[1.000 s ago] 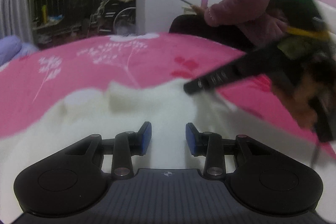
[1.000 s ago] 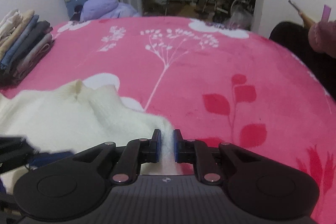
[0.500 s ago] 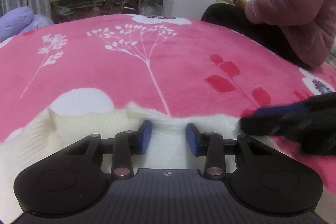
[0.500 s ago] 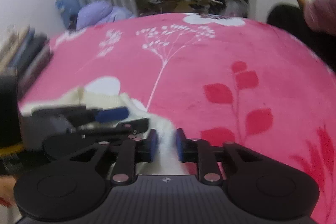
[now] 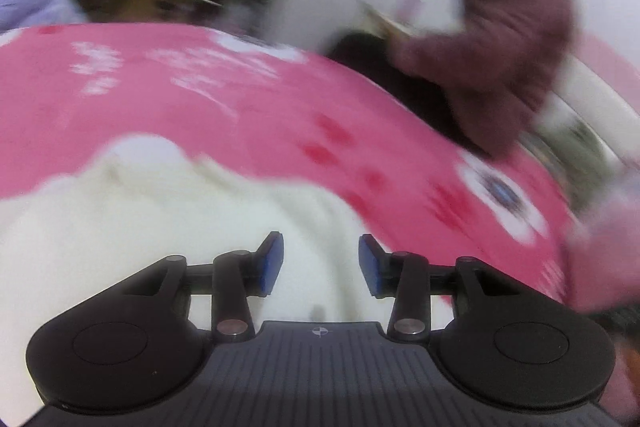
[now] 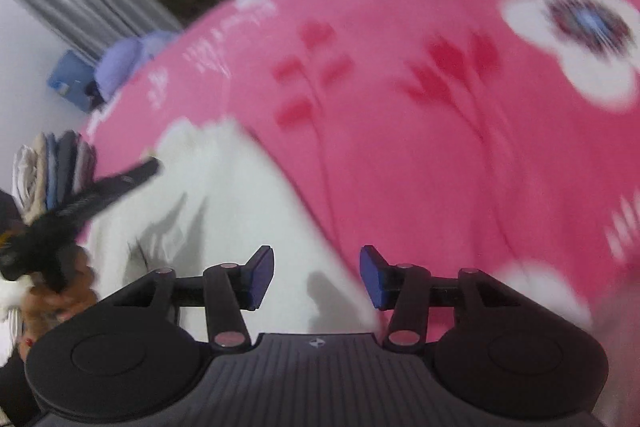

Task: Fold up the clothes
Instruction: 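Grasp the sweater edge with the left gripper while the right gripper repositions over it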

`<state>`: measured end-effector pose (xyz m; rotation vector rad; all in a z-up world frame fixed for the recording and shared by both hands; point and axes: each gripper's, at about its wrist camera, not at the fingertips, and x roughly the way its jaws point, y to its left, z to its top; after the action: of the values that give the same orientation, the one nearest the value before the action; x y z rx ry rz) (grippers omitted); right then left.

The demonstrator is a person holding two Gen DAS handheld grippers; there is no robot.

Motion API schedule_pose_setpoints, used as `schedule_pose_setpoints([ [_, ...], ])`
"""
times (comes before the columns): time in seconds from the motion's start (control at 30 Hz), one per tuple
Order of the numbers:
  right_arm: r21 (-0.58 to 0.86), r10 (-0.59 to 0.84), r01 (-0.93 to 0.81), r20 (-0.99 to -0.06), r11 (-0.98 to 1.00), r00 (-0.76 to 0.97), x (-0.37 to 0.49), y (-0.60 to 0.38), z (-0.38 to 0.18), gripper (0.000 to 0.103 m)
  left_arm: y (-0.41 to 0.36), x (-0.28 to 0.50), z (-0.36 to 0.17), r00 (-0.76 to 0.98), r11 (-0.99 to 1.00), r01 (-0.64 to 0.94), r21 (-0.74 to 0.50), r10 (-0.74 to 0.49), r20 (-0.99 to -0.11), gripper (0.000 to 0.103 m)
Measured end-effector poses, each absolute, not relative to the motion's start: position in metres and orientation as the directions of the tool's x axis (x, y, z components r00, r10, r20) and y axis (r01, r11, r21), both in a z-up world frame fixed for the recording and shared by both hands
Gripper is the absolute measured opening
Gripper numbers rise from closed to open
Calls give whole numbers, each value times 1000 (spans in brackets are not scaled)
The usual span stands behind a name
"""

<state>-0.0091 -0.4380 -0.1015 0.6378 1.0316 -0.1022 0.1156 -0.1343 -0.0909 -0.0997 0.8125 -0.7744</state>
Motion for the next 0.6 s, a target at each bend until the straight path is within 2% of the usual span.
schedule_pose_setpoints([
  [0.1, 483, 238, 413, -823, 772, 516, -37, -439, -115, 51, -144, 63, -91, 282, 589, 715, -376, -735, -616, 45],
  [0.2, 533, 263, 441, -802, 722, 537, -50, -443, -130, 51, -163, 12, -98, 182, 482, 820, -309, -730, -658, 47],
  [0.3, 530, 247, 443, -797, 723, 551, -43, -444, -138, 51, -184, -27, -110, 171, 428, 882, -198, -682, -711, 47],
  [0.43, 626, 334, 379, -727, 681, 600, -41, -439, -138, 51, -207, -46, -121, 170, 400, 904, -152, -660, -732, 47],
  [0.6, 670, 381, 300, -671, 678, 636, -43, -434, -130, 50, -227, -38, -127, 191, 471, 862, -191, -648, -738, 47],
])
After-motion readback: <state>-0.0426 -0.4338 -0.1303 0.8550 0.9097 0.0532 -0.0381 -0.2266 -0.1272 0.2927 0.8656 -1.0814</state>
